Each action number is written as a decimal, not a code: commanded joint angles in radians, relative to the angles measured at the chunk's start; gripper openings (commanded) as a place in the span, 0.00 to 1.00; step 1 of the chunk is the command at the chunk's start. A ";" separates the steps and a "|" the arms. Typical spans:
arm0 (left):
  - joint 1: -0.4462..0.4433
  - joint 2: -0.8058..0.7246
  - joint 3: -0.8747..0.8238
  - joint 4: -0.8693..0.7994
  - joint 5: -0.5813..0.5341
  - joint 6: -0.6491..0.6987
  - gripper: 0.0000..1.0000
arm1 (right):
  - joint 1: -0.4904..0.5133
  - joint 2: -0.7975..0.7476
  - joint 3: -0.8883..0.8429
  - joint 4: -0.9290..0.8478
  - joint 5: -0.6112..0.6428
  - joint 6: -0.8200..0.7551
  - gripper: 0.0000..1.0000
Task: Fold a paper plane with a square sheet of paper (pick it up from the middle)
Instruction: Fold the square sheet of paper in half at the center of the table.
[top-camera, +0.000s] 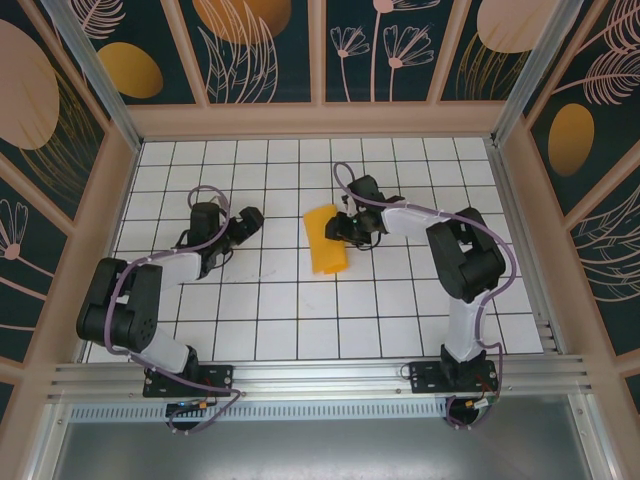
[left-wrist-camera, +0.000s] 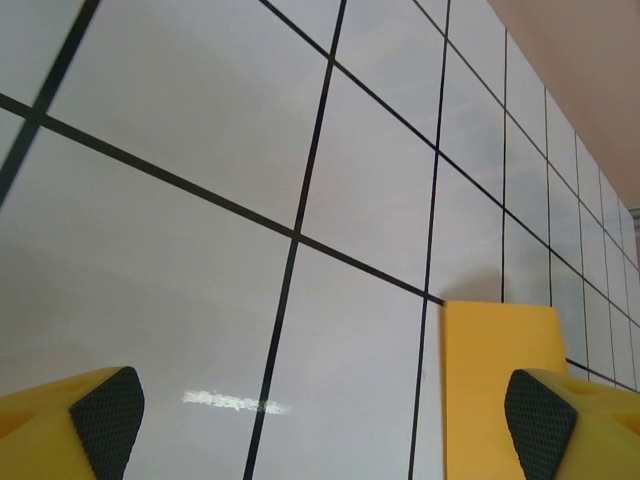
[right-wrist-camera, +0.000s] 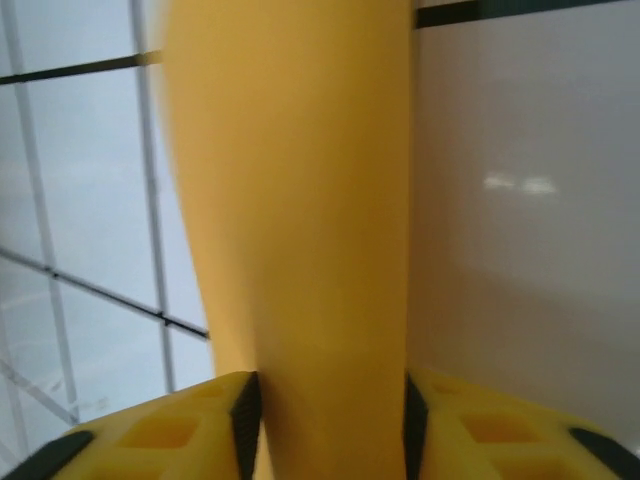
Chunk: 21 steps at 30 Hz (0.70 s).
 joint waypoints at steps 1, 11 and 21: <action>-0.014 0.018 0.037 0.033 0.020 -0.019 0.95 | -0.006 0.001 0.031 -0.046 0.118 -0.045 0.52; -0.066 0.046 0.042 0.095 0.112 -0.061 0.87 | -0.042 -0.049 -0.033 0.012 0.025 -0.052 0.56; -0.197 0.149 0.068 0.309 0.271 -0.146 0.87 | -0.101 -0.133 -0.126 0.116 -0.135 -0.025 0.57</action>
